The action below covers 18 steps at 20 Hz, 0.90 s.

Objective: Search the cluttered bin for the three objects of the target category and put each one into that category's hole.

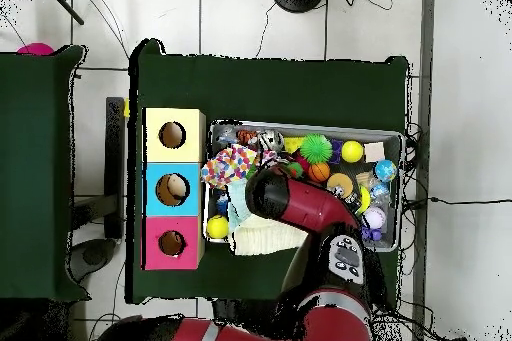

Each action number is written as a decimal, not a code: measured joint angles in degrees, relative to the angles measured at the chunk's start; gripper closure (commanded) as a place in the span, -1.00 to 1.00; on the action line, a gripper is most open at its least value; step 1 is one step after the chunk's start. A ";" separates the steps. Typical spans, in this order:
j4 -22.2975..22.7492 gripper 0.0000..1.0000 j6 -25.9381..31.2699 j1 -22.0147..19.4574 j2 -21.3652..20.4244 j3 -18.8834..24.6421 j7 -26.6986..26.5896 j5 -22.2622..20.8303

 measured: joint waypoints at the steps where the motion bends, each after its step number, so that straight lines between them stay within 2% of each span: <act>1: 0.14 -1.00 0.00 0.21 0.01 -0.01 0.12 0.83; 4: 0.50 -1.00 -0.01 0.57 0.02 -0.02 0.37 2.55; 11: 3.16 -1.00 -0.04 1.65 -0.02 -0.02 0.58 9.99; 18: 3.81 -1.00 -0.01 3.21 0.00 0.00 0.58 14.05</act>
